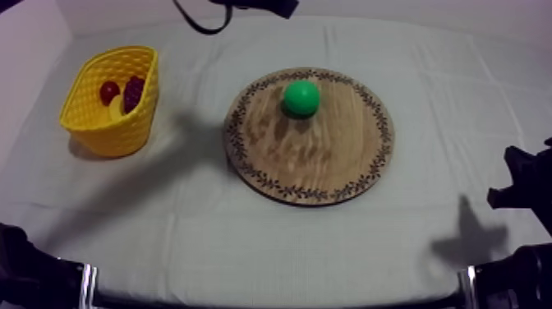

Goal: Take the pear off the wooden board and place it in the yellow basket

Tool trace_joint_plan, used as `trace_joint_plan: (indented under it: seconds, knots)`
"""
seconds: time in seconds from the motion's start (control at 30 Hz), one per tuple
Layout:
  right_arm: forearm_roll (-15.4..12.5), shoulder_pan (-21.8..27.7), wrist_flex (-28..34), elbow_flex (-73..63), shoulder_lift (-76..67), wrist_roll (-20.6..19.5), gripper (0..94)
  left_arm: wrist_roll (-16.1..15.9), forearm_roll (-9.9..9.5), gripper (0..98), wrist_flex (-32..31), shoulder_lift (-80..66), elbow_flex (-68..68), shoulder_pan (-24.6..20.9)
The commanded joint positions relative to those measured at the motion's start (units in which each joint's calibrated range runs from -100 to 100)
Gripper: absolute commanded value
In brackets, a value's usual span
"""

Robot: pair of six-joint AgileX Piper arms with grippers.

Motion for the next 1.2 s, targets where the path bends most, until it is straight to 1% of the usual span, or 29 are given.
trace_joint_plan:
  seconds: [0.0, 0.13, 0.27, 0.33, 0.4, 0.5, 0.63, 0.73, 0.9, 1.0, 1.1, 1.17]
  knots:
    - [0.0, 0.0, 0.0, 0.0, 0.0, 0.0, 0.3, -0.8, 0.10, 0.0, 0.2, 2.8, -2.0, 0.0]
    - [0.0, 0.0, 0.0, 0.0, 0.0, 0.0, 0.3, -2.0, 0.28, 0.0, 0.3, 6.0, -4.5, -0.3]
    - [0.0, 0.0, 0.0, 0.0, 0.0, 0.0, 0.3, -2.3, 0.14, 0.0, 0.7, 8.4, -5.8, -0.5]
    - [0.0, 0.0, 0.0, 0.0, 0.0, 0.0, 0.3, -1.9, 0.09, 0.1, 1.1, 9.1, -6.1, -0.6]
    - [0.0, 0.0, 0.0, 0.0, 0.0, 0.0, 0.3, -0.6, -0.09, 0.5, 1.8, 9.8, -6.8, -0.7]
    - [0.0, 0.0, 0.0, 0.0, 0.0, 0.0, 0.3, 3.1, -0.30, 0.7, 4.0, 10.9, -8.9, -0.6]
    - [0.0, 0.0, 0.0, 0.0, 0.0, 0.0, 0.3, 10.2, -0.99, 0.2, 7.1, 13.0, -12.6, -0.4]
    - [0.0, 0.0, 0.0, 0.0, 0.0, 0.0, 0.3, 14.3, -1.03, 0.1, 9.8, 14.5, -15.2, -0.3]
    - [0.0, 0.0, 0.0, 0.0, 0.0, 0.0, 0.3, 21.5, -1.06, 0.0, 12.3, 16.3, -17.8, -0.2]
    - [0.0, 0.0, 0.0, 0.0, 0.0, 0.0, 0.3, 24.6, -0.48, 0.0, 13.8, 16.9, -18.5, -0.2]
    - [0.0, 0.0, 0.0, 0.0, 0.0, 0.0, 0.3, 26.4, -0.20, 0.6, 14.5, 17.0, -18.2, -0.3]
    - [0.0, 0.0, 0.0, 0.0, 0.0, 0.0, 0.3, 27.1, -0.13, 5.2, 14.6, 17.0, -17.8, -0.3]
